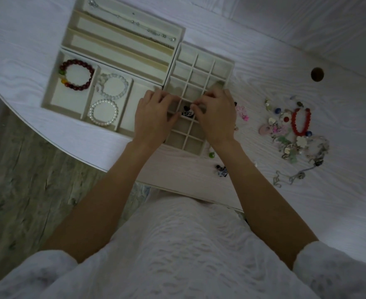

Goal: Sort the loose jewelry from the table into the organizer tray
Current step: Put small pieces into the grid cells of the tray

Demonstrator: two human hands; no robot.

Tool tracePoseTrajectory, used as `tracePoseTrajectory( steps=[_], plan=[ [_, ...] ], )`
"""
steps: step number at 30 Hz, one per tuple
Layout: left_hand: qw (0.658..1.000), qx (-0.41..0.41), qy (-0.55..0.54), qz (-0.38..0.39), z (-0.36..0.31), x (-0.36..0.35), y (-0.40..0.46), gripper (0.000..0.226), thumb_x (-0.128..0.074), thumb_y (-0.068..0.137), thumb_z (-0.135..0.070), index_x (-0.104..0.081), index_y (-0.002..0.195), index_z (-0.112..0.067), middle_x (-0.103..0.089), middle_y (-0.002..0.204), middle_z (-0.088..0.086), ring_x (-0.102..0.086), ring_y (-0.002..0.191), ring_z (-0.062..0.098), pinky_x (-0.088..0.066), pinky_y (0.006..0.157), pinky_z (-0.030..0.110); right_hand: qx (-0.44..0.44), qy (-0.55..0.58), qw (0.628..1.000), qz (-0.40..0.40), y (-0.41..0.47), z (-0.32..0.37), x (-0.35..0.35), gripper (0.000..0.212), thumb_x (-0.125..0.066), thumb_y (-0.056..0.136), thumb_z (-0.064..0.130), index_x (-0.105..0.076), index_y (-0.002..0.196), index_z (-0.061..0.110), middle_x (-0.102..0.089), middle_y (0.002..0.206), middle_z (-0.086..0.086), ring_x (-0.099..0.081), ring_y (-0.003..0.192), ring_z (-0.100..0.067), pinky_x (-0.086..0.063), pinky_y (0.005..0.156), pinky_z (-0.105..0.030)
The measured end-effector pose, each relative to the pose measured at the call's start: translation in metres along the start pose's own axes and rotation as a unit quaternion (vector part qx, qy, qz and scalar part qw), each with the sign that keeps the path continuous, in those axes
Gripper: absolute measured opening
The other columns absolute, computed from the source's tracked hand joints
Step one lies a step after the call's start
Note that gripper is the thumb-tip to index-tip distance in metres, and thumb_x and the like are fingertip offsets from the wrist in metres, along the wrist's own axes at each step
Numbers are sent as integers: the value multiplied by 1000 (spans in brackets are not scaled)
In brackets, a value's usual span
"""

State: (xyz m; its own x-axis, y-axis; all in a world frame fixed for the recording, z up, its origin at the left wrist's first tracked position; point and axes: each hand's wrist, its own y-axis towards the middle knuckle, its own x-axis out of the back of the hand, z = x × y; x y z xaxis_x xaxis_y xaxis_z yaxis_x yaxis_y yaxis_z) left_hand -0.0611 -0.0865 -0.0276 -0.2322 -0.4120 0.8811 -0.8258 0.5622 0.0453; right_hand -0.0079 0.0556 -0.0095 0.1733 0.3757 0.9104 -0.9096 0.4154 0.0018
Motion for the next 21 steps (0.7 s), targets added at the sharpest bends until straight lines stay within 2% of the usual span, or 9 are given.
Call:
tracePoseTrajectory(
  steps=[2,4,7,10,14,21],
  plan=[
    [1000,-1,1,-2,1,0,-1,29,-71,78,-22,-66,106,-12,-64,100,12,-55,93,33,-43,75,39,33,-23,998,-53,-7,-3,3,10,-71,78,18,-73,80,9,-62,84,-9,-55,82,-28,-37,70,-28],
    [1000,0,5,-3,1,0,0,29,-71,79,-22,-66,106,-12,-64,100,11,-55,92,32,-42,75,37,63,-31,995,-67,-14,-8,6,8,-67,81,16,-73,82,10,-62,85,-7,-53,81,-26,-35,71,-26],
    [1000,-1,14,-9,1,0,-1,29,-70,79,-24,-68,105,-13,-66,96,10,-57,89,32,-43,73,38,116,-57,991,-28,-19,-15,1,15,-59,83,16,-73,86,13,-61,91,-8,-45,88,-23,-37,73,-31],
    [1000,4,12,4,0,1,-1,29,-69,82,-25,-68,107,-13,-70,94,7,-56,89,31,-40,73,36,120,-86,989,22,-20,-11,-4,24,-51,82,18,-73,90,12,-59,96,-11,-50,91,-28,-42,73,-38],
    [1000,-6,13,4,0,1,0,25,-69,81,-24,-70,103,-12,-72,88,6,-56,84,30,-39,70,34,115,-92,988,33,-18,0,-1,29,-44,82,20,-71,89,10,-59,98,-12,-54,92,-29,-39,76,-35],
    [1000,-16,11,0,4,-1,-1,25,-69,81,-24,-70,103,-12,-71,87,5,-56,82,29,-38,69,33,110,-97,988,48,-17,4,-9,33,-41,81,20,-72,85,9,-58,100,-12,-51,94,-29,-34,79,-33]
  ],
)
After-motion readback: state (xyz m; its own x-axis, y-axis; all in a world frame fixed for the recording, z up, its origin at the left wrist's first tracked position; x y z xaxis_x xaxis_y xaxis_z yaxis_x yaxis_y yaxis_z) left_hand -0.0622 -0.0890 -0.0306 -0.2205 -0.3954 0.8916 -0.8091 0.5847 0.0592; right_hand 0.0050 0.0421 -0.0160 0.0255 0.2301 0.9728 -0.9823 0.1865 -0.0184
